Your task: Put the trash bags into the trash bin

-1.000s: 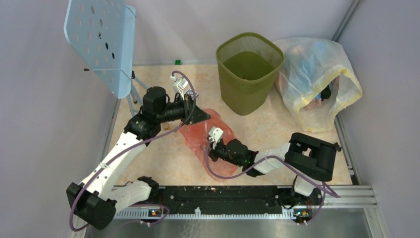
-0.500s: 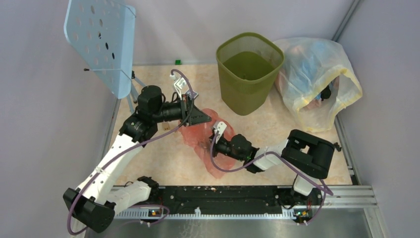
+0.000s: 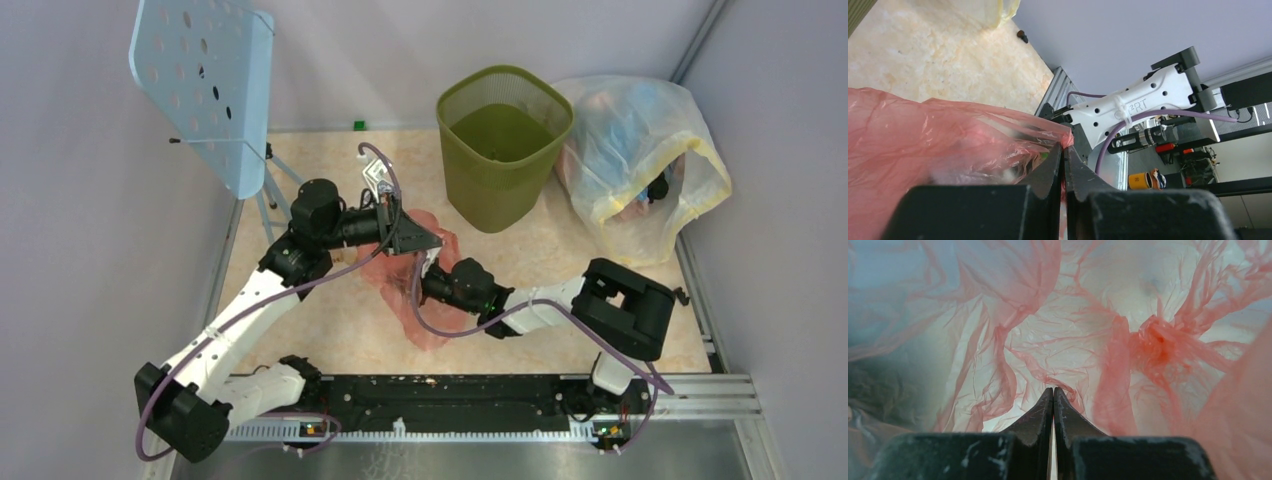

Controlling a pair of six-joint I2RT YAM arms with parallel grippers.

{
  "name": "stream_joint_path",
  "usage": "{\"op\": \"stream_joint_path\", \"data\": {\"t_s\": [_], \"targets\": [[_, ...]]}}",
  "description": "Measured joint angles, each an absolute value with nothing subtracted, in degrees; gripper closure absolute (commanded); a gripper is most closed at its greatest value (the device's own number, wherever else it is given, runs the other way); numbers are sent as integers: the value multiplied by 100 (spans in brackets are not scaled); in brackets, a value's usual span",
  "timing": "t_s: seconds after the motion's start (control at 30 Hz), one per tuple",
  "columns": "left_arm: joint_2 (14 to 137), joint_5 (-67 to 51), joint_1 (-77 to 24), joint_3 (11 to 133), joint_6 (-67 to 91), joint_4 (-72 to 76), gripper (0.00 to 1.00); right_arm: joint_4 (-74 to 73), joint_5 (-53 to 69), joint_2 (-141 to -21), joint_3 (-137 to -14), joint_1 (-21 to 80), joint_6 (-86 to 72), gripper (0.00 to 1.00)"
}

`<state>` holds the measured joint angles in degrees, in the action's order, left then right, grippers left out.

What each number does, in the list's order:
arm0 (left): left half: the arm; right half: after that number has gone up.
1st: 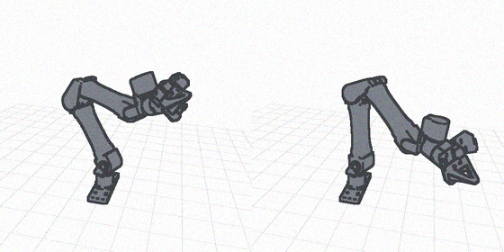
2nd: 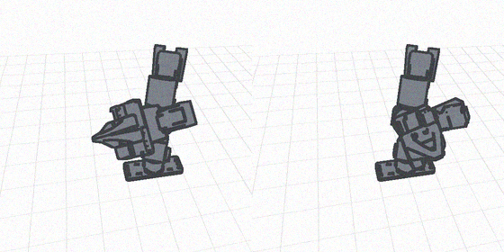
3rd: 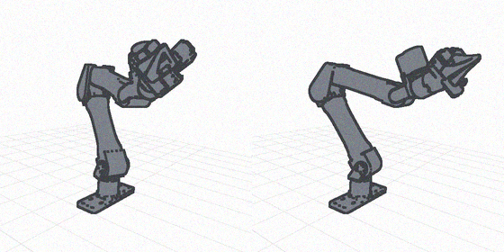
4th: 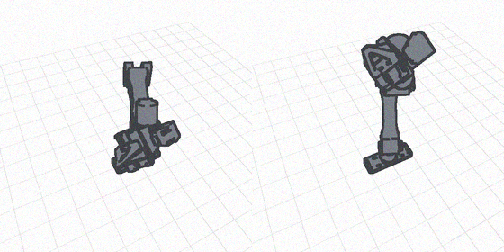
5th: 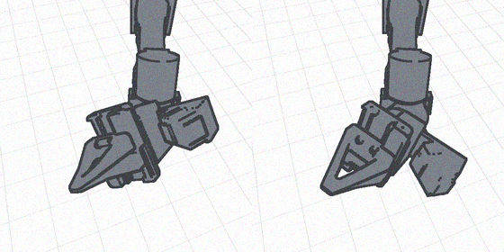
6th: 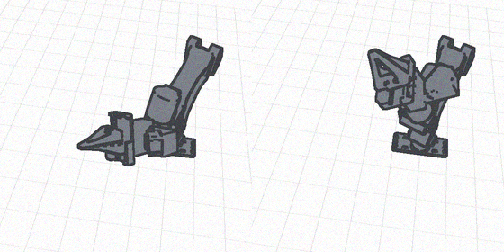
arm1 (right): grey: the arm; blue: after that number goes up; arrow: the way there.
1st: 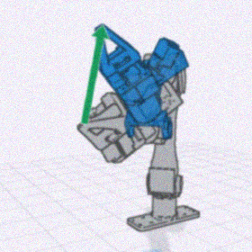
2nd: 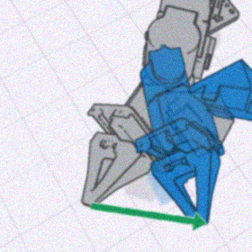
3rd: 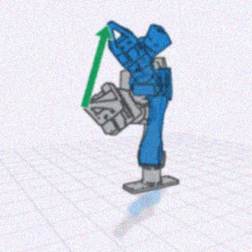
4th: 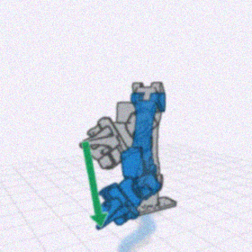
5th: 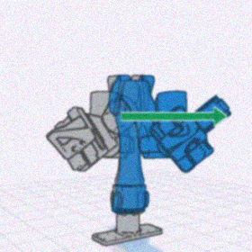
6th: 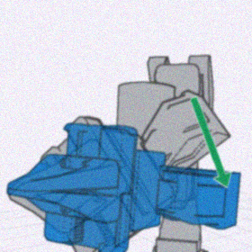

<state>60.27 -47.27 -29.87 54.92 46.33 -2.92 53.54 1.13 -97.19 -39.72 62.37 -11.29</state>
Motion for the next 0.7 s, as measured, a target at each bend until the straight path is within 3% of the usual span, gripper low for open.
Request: {"op": "stream_joint_path", "data": {"t_s": [0.27, 0.5, 0.7], "targets": [[6027, -4604, -3089, 5671, 5092, 130, 92, 5815, 200, -10119, -4016, 5870, -1756, 100], [6149, -4635, -3127, 7218, 5092, -23, 90, 5927, -141, -10202, -3485, 5756, -2259, 100], [6134, -4644, -3129, 7452, 4936, 19, 91, 5586, -261, -9719, -3192, 5756, -2305, 100]]}}
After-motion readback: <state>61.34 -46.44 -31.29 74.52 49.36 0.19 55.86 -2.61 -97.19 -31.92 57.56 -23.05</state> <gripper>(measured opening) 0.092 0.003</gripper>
